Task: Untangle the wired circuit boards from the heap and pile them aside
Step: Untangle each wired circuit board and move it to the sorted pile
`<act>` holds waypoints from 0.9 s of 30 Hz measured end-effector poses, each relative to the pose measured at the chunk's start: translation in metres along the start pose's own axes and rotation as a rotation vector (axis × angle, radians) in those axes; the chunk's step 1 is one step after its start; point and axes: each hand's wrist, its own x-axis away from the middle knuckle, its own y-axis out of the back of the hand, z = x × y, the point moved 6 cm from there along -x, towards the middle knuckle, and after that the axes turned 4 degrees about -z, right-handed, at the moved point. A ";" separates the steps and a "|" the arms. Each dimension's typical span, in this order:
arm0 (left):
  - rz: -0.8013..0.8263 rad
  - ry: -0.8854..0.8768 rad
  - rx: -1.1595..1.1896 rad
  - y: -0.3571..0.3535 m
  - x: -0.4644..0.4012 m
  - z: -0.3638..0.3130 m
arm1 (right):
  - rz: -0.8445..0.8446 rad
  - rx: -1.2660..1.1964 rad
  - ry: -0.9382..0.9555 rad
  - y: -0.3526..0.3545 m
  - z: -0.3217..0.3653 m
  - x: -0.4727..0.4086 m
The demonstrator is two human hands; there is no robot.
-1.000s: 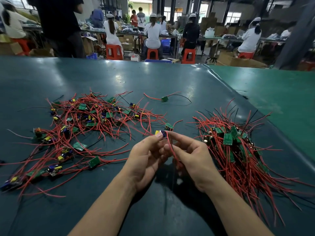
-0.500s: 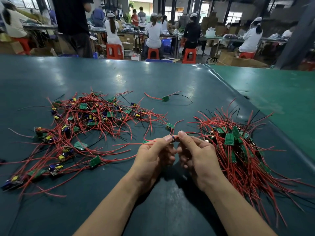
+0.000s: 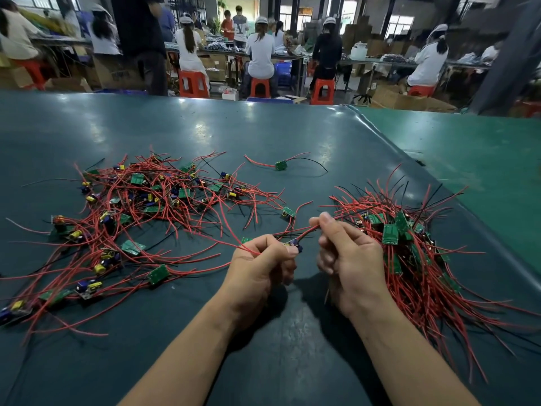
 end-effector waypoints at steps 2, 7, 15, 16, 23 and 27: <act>-0.016 0.008 0.010 0.001 0.000 -0.002 | -0.054 -0.070 0.016 0.006 0.007 -0.004; 0.033 0.022 -0.027 -0.003 0.005 -0.002 | -0.158 -0.151 0.003 0.017 0.009 -0.012; 0.047 0.024 0.022 -0.001 0.005 -0.003 | -0.319 0.066 0.225 0.033 0.020 -0.009; 0.042 0.023 0.025 -0.001 0.005 -0.003 | -0.338 0.059 0.238 0.034 0.022 -0.009; -0.055 -0.045 0.103 0.009 -0.003 -0.005 | -0.073 0.111 -0.008 0.011 -0.002 -0.003; 0.024 -0.048 -0.046 0.004 -0.001 -0.002 | 0.140 0.265 -0.103 -0.008 -0.016 0.010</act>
